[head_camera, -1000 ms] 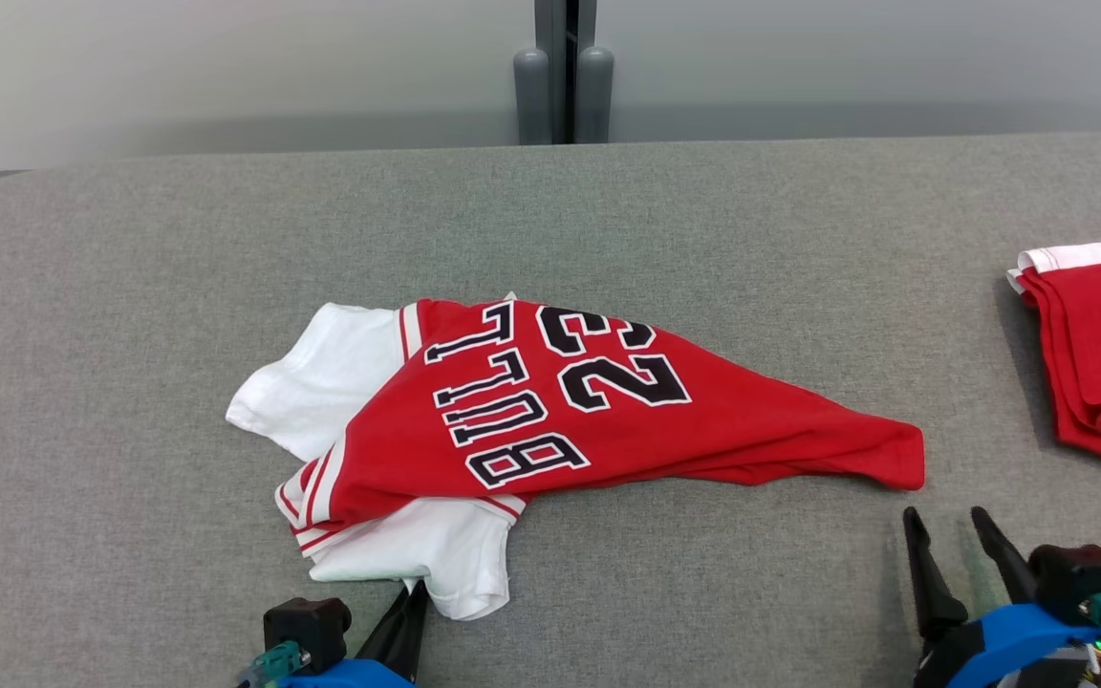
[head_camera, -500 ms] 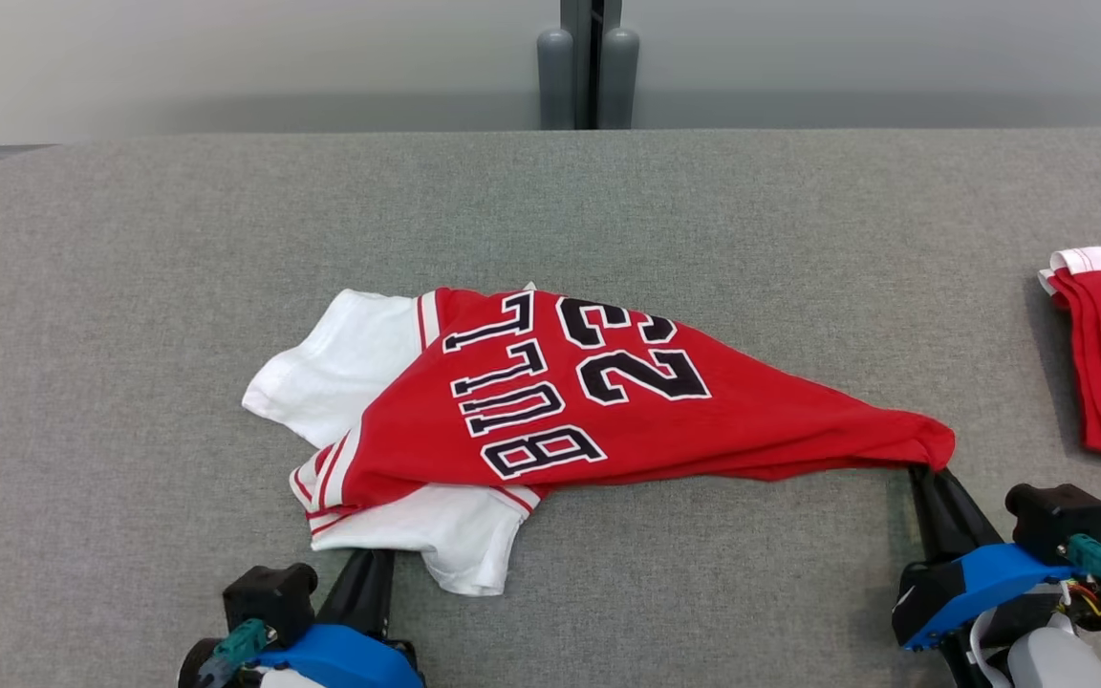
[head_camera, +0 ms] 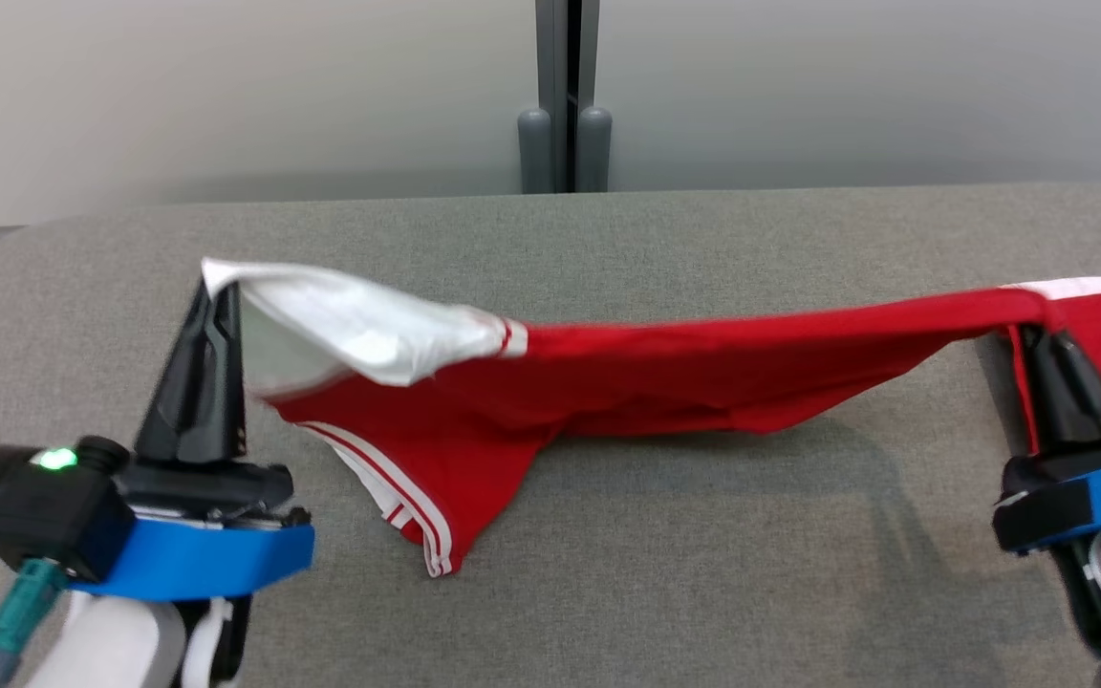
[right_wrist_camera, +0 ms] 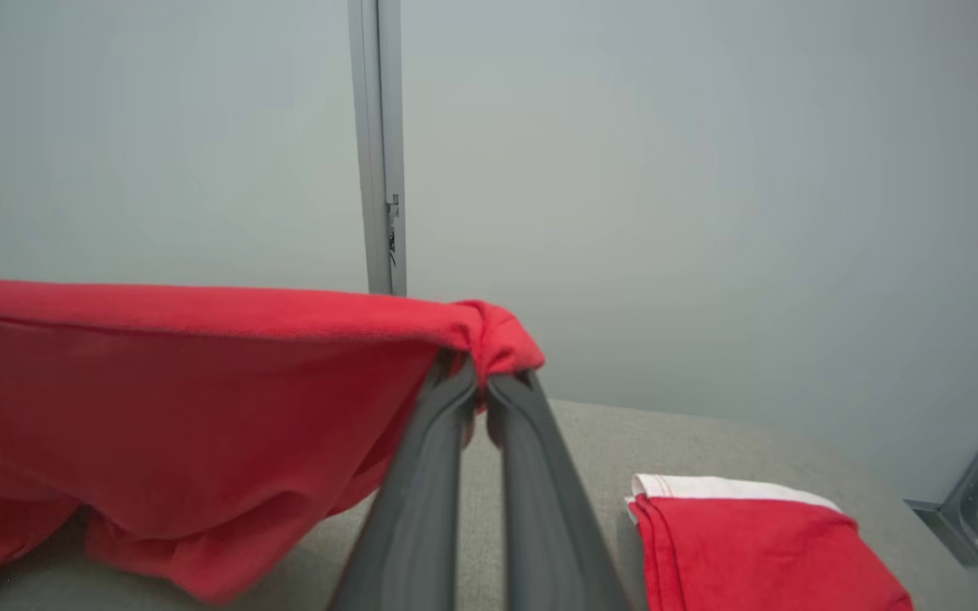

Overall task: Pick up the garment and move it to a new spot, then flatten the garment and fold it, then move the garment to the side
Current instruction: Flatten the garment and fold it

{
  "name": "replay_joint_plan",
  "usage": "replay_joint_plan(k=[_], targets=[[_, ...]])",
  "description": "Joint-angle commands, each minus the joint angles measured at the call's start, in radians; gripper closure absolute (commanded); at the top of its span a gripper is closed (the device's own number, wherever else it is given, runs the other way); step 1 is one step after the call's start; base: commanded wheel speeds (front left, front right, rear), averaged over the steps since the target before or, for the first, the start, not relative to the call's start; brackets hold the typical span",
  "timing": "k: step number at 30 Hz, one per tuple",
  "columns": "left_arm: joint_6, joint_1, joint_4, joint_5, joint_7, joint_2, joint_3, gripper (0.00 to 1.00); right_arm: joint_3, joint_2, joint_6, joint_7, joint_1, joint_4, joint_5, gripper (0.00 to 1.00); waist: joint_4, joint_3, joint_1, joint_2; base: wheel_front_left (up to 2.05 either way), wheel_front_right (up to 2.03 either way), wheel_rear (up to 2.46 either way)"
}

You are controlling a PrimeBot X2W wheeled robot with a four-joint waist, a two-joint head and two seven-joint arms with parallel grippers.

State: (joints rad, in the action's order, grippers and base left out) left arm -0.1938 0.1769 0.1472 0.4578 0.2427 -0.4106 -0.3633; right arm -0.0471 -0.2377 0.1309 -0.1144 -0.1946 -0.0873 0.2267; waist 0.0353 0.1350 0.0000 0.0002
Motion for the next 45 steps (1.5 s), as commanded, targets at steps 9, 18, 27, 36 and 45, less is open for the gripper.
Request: replay_joint_plan(k=[9,18,27,36,45], targets=[[-0.018,0.290,0.206,-0.093,-0.056,-0.107,0.102,1.00,-0.103,-0.126,0.000,0.167,-0.115,0.286,0.014,1.00,-0.025,-0.104,0.0000,-0.0002,0.00,0.00,0.00],[0.019,0.446,0.163,-0.070,-0.123,-0.089,0.071,1.00,-0.101,-0.171,0.000,0.230,-0.193,0.287,0.076,1.00,-0.044,-0.113,0.0000,-0.0002,0.00,0.00,0.00],[0.097,0.633,-0.156,-0.008,-0.108,0.006,0.016,1.00,-0.030,-0.151,0.000,0.213,-0.393,0.085,0.140,1.00,-0.057,0.002,0.0000,-0.0002,0.00,0.00,0.00],[0.185,0.974,-0.600,0.000,-0.001,0.117,0.022,1.00,0.049,-0.075,0.000,0.080,-0.735,-0.265,0.156,1.00,-0.063,0.086,0.0000,-0.0002,0.00,0.00,0.00],[0.214,0.986,-1.000,0.038,0.021,0.237,0.035,1.00,0.226,0.017,0.000,-0.068,-0.883,-0.664,0.181,1.00,-0.041,0.147,0.0000,-0.0002,0.00,0.00,0.00]])
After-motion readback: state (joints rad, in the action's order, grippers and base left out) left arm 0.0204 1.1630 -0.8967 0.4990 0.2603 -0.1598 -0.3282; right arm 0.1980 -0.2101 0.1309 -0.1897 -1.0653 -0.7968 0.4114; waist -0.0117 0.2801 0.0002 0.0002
